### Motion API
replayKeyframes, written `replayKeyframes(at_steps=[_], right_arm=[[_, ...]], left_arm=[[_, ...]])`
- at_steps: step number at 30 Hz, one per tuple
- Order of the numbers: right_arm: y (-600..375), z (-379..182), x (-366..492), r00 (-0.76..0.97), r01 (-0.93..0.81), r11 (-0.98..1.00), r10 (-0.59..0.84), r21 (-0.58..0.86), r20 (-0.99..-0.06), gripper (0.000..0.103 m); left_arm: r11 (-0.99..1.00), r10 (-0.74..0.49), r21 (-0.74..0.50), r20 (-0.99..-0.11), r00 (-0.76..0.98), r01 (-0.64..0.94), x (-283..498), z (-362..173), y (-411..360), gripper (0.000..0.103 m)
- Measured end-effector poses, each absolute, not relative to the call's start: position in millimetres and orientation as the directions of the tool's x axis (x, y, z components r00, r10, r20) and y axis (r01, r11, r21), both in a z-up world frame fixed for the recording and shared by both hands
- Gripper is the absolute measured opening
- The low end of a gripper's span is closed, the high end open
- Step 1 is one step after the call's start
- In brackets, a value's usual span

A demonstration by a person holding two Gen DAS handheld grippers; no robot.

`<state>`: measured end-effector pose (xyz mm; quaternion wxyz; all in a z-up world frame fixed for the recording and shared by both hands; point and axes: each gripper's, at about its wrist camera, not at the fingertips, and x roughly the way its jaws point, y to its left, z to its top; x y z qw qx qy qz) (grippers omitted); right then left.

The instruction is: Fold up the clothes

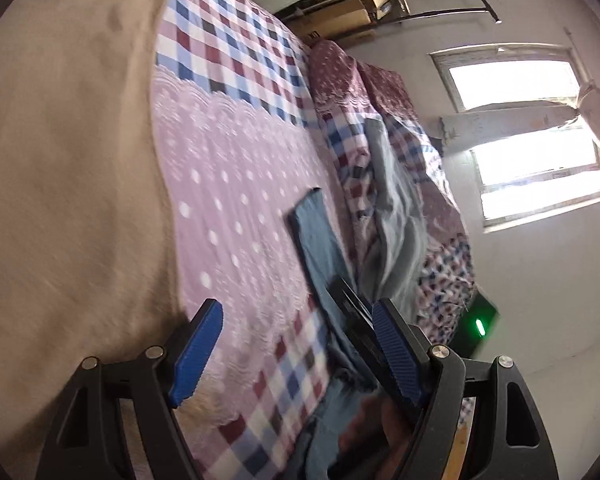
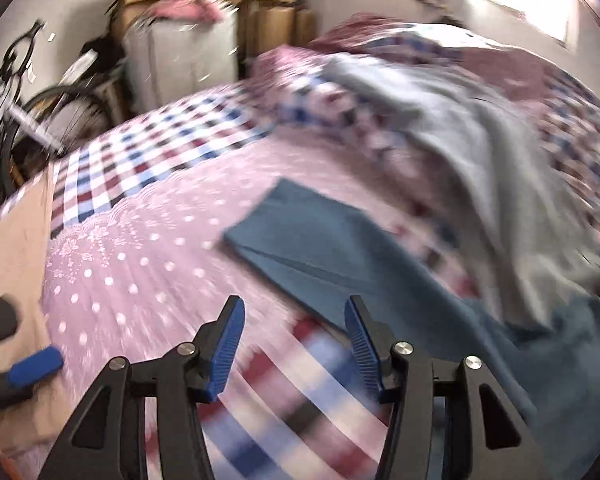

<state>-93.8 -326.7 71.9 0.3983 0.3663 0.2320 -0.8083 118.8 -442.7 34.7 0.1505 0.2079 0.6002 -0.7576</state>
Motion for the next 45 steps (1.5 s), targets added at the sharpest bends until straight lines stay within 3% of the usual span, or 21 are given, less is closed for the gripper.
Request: replayKeyframes(at_steps=[4,8,10,12,18,29,38,45], right_arm=[[-379,45,-91,-0.390,0.857,-0.499,-0.466,-0.128,-0.794,0.054],[-403,29,-97,-0.385,0.864,-0.483,-0.457,-0.140,-0.802,0.050],[-410,21,-110,-0.366,0.854,-0.510,-0.445,-0.105,-0.817,0.034],[-409,16,-120,-0.348,0.842,-0.536,-0.455,-0.061,-0.820,0.003],[-382,48,-123,-0.382,0.819,-0.574,-0.528,-0.012,-0.758,0.002],[-298,203,-104,-0.442,0.793,-0.603,-0.666,0.086,-0.602,0.002],[-297,296,-77,-0.506,0.805,-0.593,-0.683,-0.004,-0.528,0.002],[-270,360,-62,-0.535,0.811,-0.585,-0.724,-0.025,-0.436,0.002]], left_arm=[[-0.270,-0.017,-0.800,-0.553,-0.833,0.536,121,38,-447,0.081],[-0.244,-0.033,-0.801,-0.557,-0.830,0.547,128,35,-454,0.081],[-0.234,-0.027,-0.804,-0.556,-0.831,0.546,128,33,-456,0.081],[-0.238,-0.022,-0.802,-0.560,-0.828,0.548,128,33,-457,0.081],[-0.258,-0.020,-0.792,-0.569,-0.822,0.554,126,34,-453,0.081],[-0.426,0.075,-0.767,-0.559,-0.826,0.480,93,50,-413,0.081],[-0.640,0.189,-0.695,-0.556,-0.810,0.328,59,71,-363,0.081],[-0.563,0.187,-0.743,-0.540,-0.821,0.361,67,60,-383,0.081]])
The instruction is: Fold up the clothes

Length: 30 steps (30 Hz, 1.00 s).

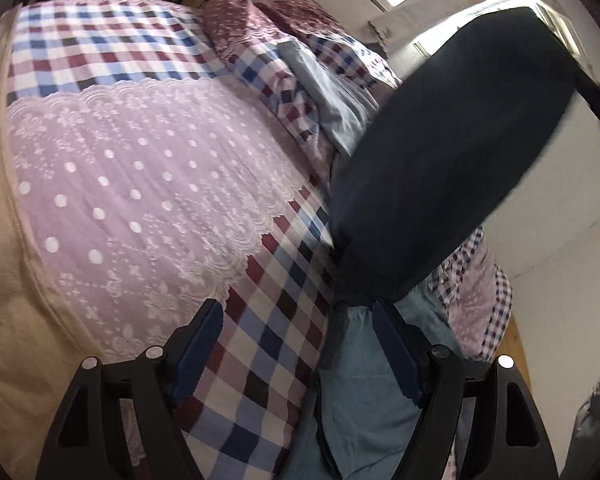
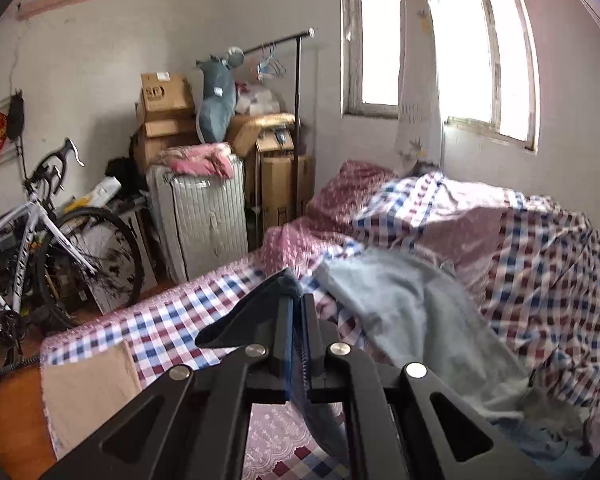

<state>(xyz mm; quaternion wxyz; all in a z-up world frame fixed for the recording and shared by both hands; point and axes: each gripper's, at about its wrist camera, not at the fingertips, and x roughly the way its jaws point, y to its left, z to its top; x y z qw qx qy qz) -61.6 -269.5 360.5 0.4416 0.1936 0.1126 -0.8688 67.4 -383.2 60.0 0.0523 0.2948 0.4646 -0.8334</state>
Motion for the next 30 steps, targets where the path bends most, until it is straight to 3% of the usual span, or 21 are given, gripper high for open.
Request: replayKeyframes(at_steps=[10,15,21,24,26,30], right_arm=[[-172,412,-39,-0.646,0.718,-0.696,-0.681,0.029,-0.344,0.002],[-152,421,-45,-0.696,0.656,-0.753,-0.631,0.054,-0.343,0.002],[-88,416,-63,-0.797,0.504,-0.852,-0.521,0.141,-0.306,0.002],[1,379,-73,-0.871,0.299,-0.896,-0.397,0.328,-0.291,0.002],[67,335,-77,-0.898,0.119,-0.883,-0.290,0.454,-0.330,0.002],[158,203,-89,-0.786,-0.184,-0.851,-0.173,0.492,-0.593,0.002]], left_arm=[[-0.678,0.241,-0.699,-0.505,-0.829,0.228,54,73,-345,0.081],[-0.792,0.226,-0.588,-0.533,-0.816,0.165,44,85,-311,0.081],[-0.800,0.236,-0.572,-0.580,-0.780,0.184,36,72,-302,0.081],[-0.798,0.244,-0.575,-0.583,-0.775,0.181,38,72,-300,0.081],[-0.793,0.257,-0.583,-0.580,-0.773,0.175,38,72,-298,0.081],[-0.815,0.258,-0.558,-0.592,-0.763,0.157,37,74,-288,0.081]])
